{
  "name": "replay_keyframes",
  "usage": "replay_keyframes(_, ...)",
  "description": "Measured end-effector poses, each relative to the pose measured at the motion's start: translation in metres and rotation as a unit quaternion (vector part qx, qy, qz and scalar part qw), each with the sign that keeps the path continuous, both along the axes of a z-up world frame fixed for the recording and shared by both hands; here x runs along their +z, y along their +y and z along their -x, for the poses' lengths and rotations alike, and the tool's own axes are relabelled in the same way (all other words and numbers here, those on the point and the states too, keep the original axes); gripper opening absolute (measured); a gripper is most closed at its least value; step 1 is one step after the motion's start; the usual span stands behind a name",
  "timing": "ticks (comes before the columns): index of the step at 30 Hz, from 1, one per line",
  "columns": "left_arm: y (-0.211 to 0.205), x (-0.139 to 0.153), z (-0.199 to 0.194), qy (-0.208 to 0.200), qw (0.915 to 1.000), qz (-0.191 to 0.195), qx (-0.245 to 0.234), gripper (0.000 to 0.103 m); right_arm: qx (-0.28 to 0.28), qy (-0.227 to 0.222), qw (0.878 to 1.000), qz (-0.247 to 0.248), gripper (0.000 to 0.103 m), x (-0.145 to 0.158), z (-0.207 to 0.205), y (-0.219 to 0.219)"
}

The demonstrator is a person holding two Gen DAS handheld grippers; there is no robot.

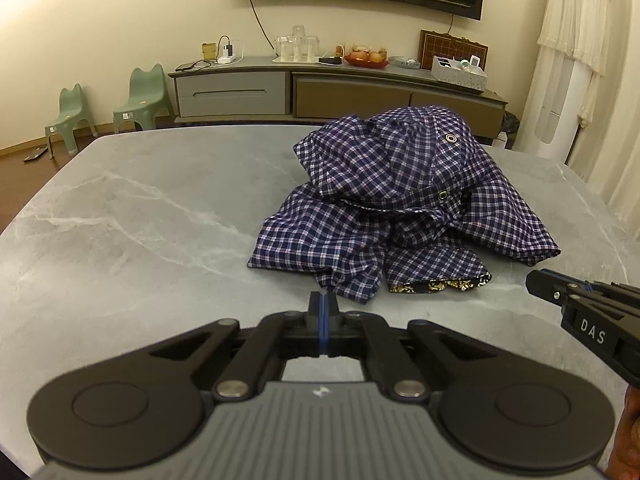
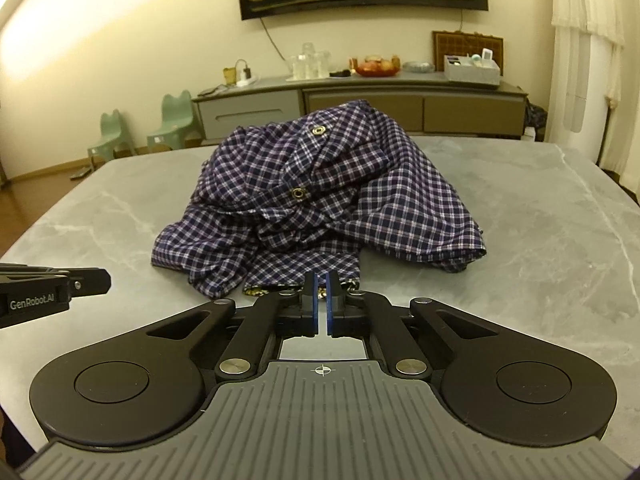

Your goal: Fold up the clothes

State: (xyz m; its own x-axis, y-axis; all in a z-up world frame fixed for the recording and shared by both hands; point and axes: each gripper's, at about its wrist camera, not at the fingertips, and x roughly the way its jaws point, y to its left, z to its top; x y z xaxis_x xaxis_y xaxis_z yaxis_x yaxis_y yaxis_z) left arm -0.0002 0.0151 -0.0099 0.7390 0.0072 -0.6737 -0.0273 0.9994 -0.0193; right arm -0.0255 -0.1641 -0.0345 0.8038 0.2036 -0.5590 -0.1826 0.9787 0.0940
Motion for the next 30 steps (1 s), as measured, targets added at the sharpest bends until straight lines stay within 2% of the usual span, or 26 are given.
replay_keyframes(2,0.0,-0.001,-0.001,0.003,1.0,-0.001,-0.002,0.0,-0.005,0.004,1.0,0.0,0.003,-0.002,-0.002,0.0)
replay_keyframes(3,0.001,-0.002,-0.002,0.006,1.0,-0.002,-0.003,0.001,-0.007,0.007,1.0,-0.001,0.007,-0.002,-0.003,-0.001)
replay_keyframes(4,0.001,-0.003,-0.003,0.009,0.9999,-0.001,-0.006,0.006,-0.011,0.009,1.0,-0.002,0.016,-0.002,-0.004,-0.001)
replay_keyframes(5,0.001,-0.005,-0.004,0.012,0.9999,0.0,-0.008,0.01,-0.014,0.009,1.0,-0.003,0.02,-0.003,-0.005,-0.002)
replay_keyframes(6,0.0,-0.006,-0.006,0.015,0.9998,0.0,-0.011,0.019,-0.017,0.01,1.0,-0.004,0.029,-0.003,-0.005,-0.002)
replay_keyframes(7,0.0,-0.007,-0.007,0.017,0.9998,0.0,-0.013,0.037,-0.02,0.01,1.0,-0.005,0.042,-0.004,-0.006,-0.003)
replay_keyframes(8,0.0,-0.009,-0.008,0.019,0.9997,-0.001,-0.014,0.05,-0.024,0.011,1.0,-0.006,0.05,-0.004,-0.006,-0.004)
replay_keyframes(9,-0.001,-0.01,-0.008,0.018,0.9997,0.0,-0.014,0.073,-0.029,0.008,1.0,-0.003,0.064,-0.004,-0.007,-0.004)
replay_keyframes(10,0.0,-0.011,-0.009,0.016,0.9998,0.002,-0.013,0.087,-0.033,0.004,0.999,0.0,0.071,-0.003,-0.008,-0.003)
replay_keyframes(13,0.001,-0.012,-0.014,0.017,0.9998,0.012,-0.006,0.094,-0.039,0.002,0.999,0.007,0.077,-0.004,-0.009,-0.003)
replay_keyframes(15,0.003,-0.013,-0.019,0.022,0.9995,0.021,-0.002,0.095,-0.042,0.003,0.999,0.009,0.086,-0.002,-0.012,-0.004)
replay_keyframes(16,0.003,-0.013,-0.021,0.023,0.9995,0.022,0.001,0.096,-0.044,0.002,0.999,0.01,0.088,-0.002,-0.012,-0.004)
replay_keyframes(19,0.002,-0.01,-0.032,0.02,0.9996,0.016,0.004,0.1,-0.051,0.0,0.999,0.009,0.089,-0.002,-0.013,-0.007)
replay_keyframes(30,-0.009,0.002,-0.096,0.012,0.9999,-0.001,0.005,0.103,-0.054,0.014,0.998,0.019,0.094,-0.009,-0.027,-0.008)
